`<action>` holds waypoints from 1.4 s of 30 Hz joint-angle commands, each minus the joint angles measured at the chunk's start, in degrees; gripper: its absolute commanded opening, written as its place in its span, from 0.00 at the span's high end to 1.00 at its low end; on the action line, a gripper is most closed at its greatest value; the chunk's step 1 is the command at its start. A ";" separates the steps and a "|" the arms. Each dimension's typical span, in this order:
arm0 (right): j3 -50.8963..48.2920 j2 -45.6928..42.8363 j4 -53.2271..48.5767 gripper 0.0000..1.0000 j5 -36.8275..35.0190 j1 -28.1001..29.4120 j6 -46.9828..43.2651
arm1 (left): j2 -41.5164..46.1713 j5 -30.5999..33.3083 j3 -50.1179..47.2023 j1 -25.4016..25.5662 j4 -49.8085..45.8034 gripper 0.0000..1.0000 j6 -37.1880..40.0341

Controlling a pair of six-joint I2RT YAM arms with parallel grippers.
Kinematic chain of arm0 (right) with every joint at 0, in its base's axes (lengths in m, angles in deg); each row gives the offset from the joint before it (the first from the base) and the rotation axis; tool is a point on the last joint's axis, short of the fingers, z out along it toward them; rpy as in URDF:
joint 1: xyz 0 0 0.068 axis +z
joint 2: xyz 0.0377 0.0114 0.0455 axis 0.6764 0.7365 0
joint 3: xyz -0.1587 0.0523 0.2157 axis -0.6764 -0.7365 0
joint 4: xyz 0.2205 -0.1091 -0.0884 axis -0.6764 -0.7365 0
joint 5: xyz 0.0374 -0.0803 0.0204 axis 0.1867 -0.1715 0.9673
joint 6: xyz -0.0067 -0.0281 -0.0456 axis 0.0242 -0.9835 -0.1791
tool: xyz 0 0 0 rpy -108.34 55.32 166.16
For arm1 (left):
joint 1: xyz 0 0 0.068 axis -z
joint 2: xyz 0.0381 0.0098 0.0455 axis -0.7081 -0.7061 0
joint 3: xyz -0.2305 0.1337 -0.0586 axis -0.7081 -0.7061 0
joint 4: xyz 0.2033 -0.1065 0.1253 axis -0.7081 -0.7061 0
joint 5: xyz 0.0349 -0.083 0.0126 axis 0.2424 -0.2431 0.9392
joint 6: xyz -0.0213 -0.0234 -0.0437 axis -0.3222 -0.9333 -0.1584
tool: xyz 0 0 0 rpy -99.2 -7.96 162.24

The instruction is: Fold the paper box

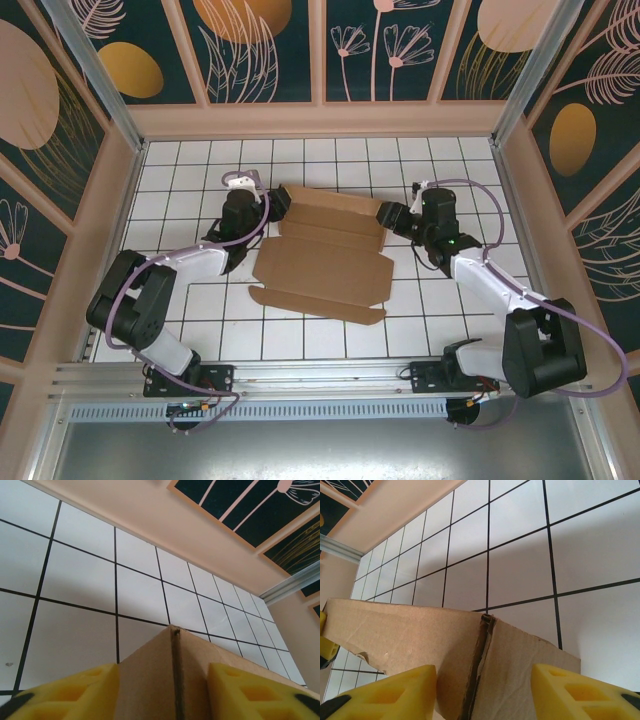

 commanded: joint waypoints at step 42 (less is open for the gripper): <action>52.56 37.74 -22.41 0.32 -2.72 13.64 -18.24 | 3.88 16.91 -13.49 6.65 5.90 0.36 25.53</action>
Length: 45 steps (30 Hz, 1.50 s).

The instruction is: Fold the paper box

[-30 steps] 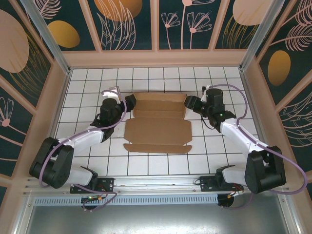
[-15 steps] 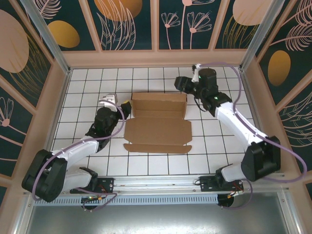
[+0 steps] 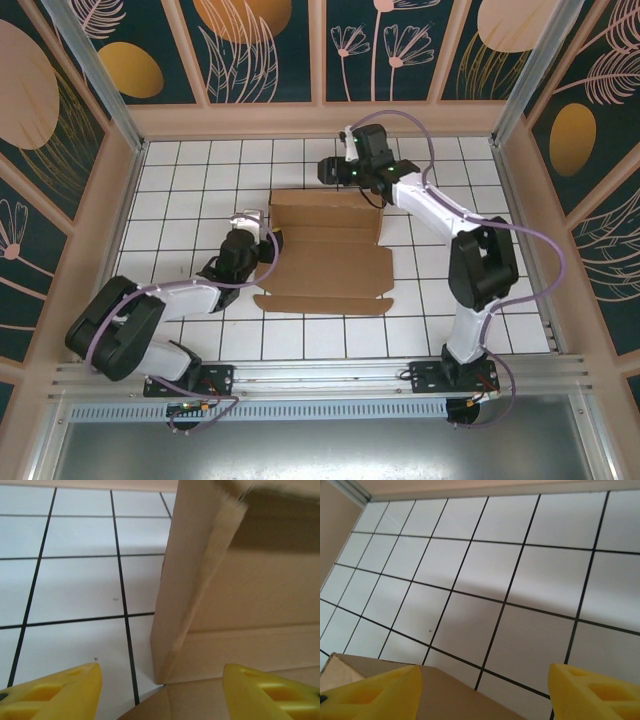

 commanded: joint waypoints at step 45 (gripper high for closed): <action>23.54 11.59 -16.60 0.30 -0.39 -0.80 -2.39 | -11.26 9.16 14.15 2.65 -2.65 0.41 -2.37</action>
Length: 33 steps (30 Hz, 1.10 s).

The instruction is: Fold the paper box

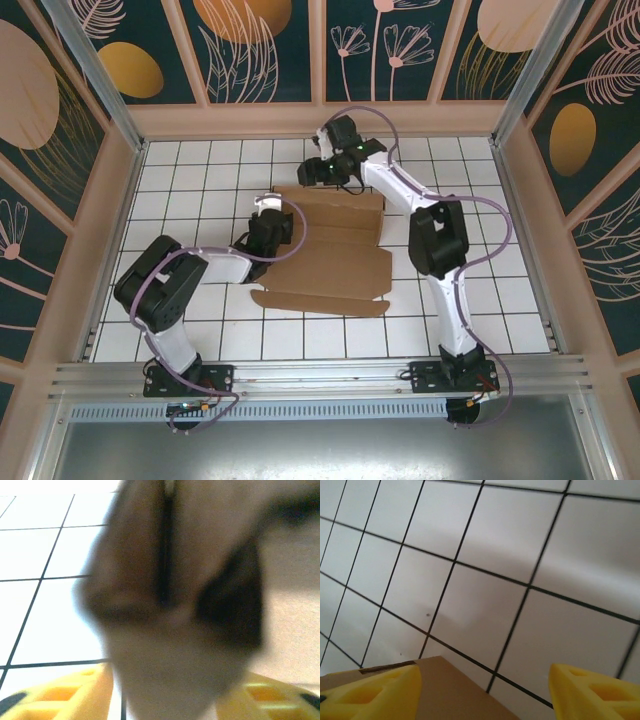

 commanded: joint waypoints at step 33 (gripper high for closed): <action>-54.14 -47.97 21.25 0.32 -2.55 -13.76 9.76 | 15.31 -20.47 17.94 -9.85 -31.89 0.26 -12.49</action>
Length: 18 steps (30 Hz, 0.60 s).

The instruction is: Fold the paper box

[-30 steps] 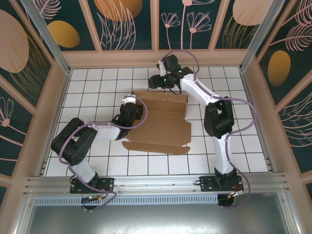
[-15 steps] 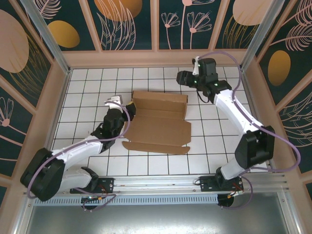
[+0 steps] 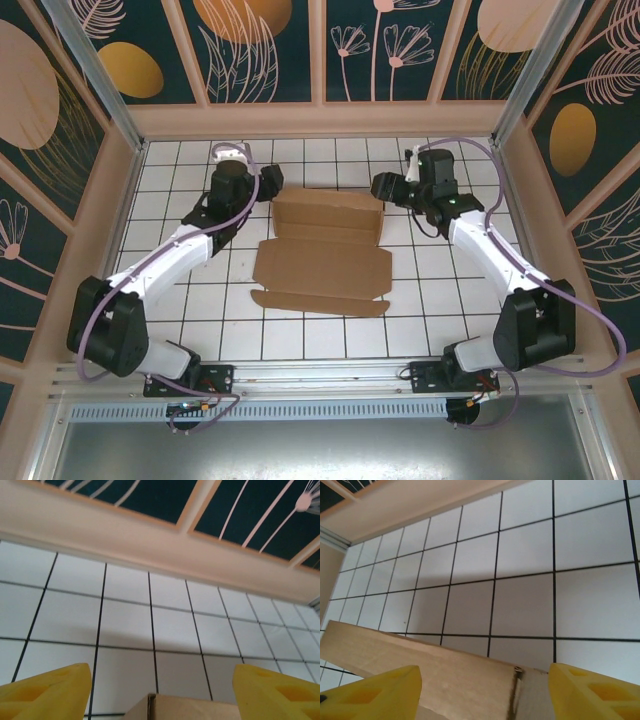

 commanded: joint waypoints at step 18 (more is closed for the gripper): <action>-12.23 -1.24 6.58 0.45 2.77 0.05 3.22 | -7.40 -8.28 -8.89 -1.46 3.02 0.54 -10.57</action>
